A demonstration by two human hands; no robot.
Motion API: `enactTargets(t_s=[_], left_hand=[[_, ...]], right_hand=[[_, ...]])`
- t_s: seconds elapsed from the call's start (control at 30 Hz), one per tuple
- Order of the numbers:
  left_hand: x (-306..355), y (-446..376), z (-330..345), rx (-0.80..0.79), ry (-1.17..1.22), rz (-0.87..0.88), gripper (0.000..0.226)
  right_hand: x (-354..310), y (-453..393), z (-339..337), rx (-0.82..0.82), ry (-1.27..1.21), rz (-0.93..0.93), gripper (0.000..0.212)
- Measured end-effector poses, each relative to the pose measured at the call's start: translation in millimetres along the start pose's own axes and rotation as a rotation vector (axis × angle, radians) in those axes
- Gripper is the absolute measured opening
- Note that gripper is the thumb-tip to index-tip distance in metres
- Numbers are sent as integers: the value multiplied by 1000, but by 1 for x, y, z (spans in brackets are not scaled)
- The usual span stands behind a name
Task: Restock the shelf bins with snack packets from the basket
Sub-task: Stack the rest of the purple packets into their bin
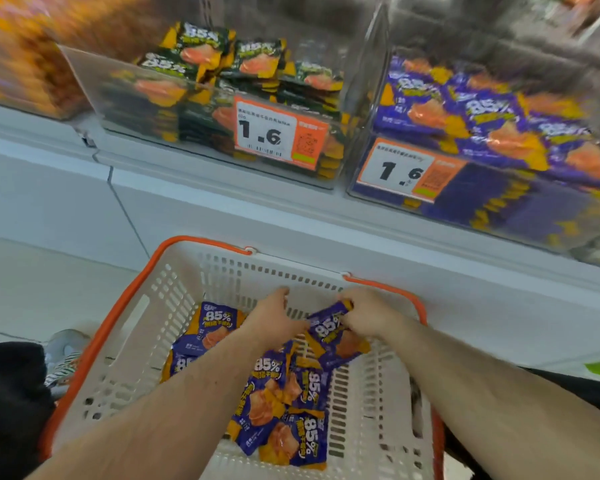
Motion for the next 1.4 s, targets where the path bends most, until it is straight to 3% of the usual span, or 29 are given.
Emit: enactTargets(t_s=[0.1, 0.23, 0.37, 0.47, 0.57, 0.63, 0.73, 0.87, 0.93, 1.1, 1.2, 1.33, 1.4], left_hand=[[26, 14, -11, 48, 235, 103, 58], [70, 43, -32, 109, 505, 269, 22], [116, 71, -62, 199, 639, 387, 21], [145, 86, -87, 260, 714, 450, 19], [174, 102, -105, 282, 746, 521, 19], [194, 109, -111, 280, 716, 561, 18], [223, 112, -124, 309, 690, 599, 8], [252, 104, -168, 603, 532, 667, 19], [268, 99, -181, 741, 279, 678, 25], [297, 66, -164, 654, -229, 685, 41], [291, 59, -166, 763, -327, 581, 45], [289, 63, -163, 879, -410, 591, 45], [287, 60, -165, 888, -402, 581, 46]], right_hand=[[-41, 20, -47, 80, -27, -87, 25], [-80, 60, -98, 148, -333, -185, 17], [-104, 112, -148, 347, -577, -251, 30], [-109, 147, -173, 529, -570, -292, 36], [-116, 167, -181, 573, -558, -389, 38], [-121, 172, -187, 582, -599, -417, 37], [-121, 168, -201, 563, -865, -371, 32], [-113, 159, -251, 641, -1059, -307, 23], [-113, 159, -281, 712, -1043, -289, 22], [-121, 122, -342, 820, -896, -210, 30], [-129, 87, -359, 778, -879, -185, 24], [-134, 42, -366, 737, -805, -118, 33], [-142, 25, -364, 723, -618, -66, 29]])
Point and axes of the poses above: each hand's wrist, its own y-axis away from the middle knuckle, its own z-axis out of the palm, x = y × z, the point moved 9 cm from there along -y, towards the middle knuckle, and after that the axes turned 1 degree about -z, right-handed, at the moved point
